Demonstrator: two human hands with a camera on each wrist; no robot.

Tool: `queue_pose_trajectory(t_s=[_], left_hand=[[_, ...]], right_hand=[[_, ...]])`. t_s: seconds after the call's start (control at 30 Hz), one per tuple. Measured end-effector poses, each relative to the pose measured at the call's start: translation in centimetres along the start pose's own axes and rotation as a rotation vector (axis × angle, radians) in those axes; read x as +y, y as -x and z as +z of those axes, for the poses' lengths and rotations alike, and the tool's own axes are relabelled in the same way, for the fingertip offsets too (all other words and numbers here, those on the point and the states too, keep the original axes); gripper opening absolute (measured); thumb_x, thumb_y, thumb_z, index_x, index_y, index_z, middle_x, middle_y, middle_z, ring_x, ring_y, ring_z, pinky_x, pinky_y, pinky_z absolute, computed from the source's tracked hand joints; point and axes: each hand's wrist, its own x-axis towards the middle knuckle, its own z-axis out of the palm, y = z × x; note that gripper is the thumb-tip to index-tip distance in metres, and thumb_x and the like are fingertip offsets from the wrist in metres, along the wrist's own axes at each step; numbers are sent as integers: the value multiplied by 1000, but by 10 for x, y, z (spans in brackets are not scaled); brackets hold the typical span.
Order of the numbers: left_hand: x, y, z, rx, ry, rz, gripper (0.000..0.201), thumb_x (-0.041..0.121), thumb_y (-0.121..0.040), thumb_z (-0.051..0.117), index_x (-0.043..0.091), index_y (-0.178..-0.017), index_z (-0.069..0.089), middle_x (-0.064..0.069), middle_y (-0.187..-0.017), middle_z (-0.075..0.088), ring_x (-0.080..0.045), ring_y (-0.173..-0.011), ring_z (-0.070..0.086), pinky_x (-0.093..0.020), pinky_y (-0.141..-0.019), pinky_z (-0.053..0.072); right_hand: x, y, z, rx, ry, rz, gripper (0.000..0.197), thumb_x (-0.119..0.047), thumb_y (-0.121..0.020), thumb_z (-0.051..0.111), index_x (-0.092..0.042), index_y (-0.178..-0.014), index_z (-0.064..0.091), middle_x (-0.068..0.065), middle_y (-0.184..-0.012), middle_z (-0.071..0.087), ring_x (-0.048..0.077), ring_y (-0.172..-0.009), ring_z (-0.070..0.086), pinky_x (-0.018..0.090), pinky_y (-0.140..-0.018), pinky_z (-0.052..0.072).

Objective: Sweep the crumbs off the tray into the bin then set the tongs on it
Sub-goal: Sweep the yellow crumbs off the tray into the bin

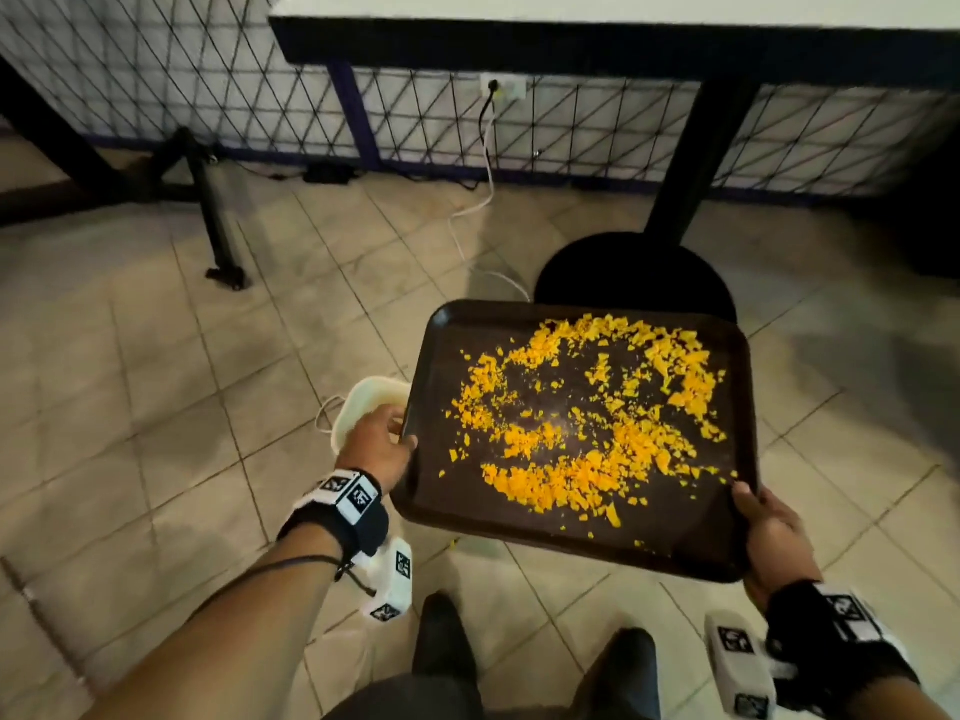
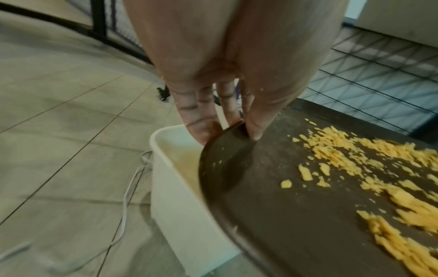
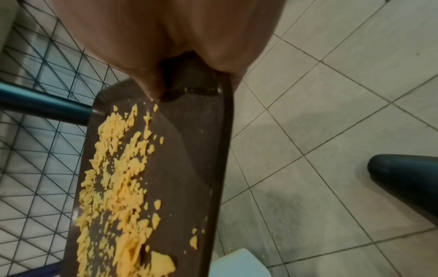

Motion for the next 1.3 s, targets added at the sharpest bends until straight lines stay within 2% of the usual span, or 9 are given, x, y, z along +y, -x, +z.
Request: queue_pose_trajectory(t_s=[0.2, 0.43, 0.63, 0.77, 0.87, 0.97, 1.07, 1.2, 1.3], left_hand=[[100, -16, 13, 154, -175, 509, 51, 43, -98, 49, 25, -145, 41, -2, -149, 39, -24, -135, 37, -41, -109, 38], [205, -6, 97, -200, -525, 905, 65, 57, -101, 21, 24, -157, 12, 3, -165, 1, -24, -151, -3, -47, -121, 2], [201, -25, 138, -237, -677, 897, 72, 66, -97, 5, 26, -156, -6, 4, -163, -14, -23, -150, -12, -50, -121, -3], [166, -46, 125, -199, -669, 771, 73, 69, -95, 1, 29, -154, -15, 7, -159, -24, -21, -149, -18, -48, -121, -6], [137, -54, 105, -175, -628, 659, 75, 69, -95, 4, 27, -156, -9, 8, -162, -18, -18, -150, -15, -46, -122, -1], [128, -52, 90, -171, -581, 582, 74, 66, -97, 8, 23, -157, 3, 6, -165, -7, -17, -151, -10, -45, -122, 2], [158, -36, 93, -154, -531, 693, 71, 64, -98, 8, 24, -157, 6, 5, -165, -4, -19, -151, -8, -45, -122, 3], [222, -1, 125, -267, -529, 962, 68, 60, -101, 14, 23, -157, 6, 5, -165, -4, -20, -151, -5, -44, -121, 0], [248, 12, 147, -307, -591, 978, 78, 67, -94, 7, 22, -157, 11, 6, -165, 0, -19, -151, -3, -46, -121, 3]], right_hand=[[-1, -17, 10, 91, 76, -49, 28, -21, -102, 47, -9, -123, 60, 1, -82, 77, 17, -65, 73, 25, -50, 56], [8, -22, 16, 77, 127, -83, 28, -24, -102, 47, -11, -124, 59, 10, -98, 69, 29, -84, 66, 34, -67, 52], [15, -18, 13, 84, 98, -86, 17, -25, -101, 48, -19, -98, 64, 12, -102, 69, 31, -91, 65, 41, -77, 53], [13, -15, 11, 91, 28, -55, 24, -25, -101, 48, -14, -118, 61, 9, -101, 69, 27, -90, 65, 34, -62, 56], [12, -14, 11, 102, 9, -76, 20, -23, -101, 48, -15, -112, 62, 6, -96, 69, 25, -85, 65, 25, -47, 55], [15, -15, 10, 98, 24, -98, 18, -24, -102, 47, -17, -108, 63, 5, -95, 70, 23, -85, 66, 25, -49, 56], [17, -17, 11, 89, 57, -122, 19, -26, -101, 48, -19, -101, 65, 2, -89, 74, 21, -83, 69, 30, -60, 56], [21, -19, 16, 90, 80, -169, 20, -22, -101, 49, -15, -94, 68, 0, -82, 75, 9, -70, 70, 20, -54, 55], [25, -23, 17, 100, 94, -199, 21, -22, -99, 53, -18, -92, 73, 2, -88, 75, 13, -76, 70, 20, -60, 56]])
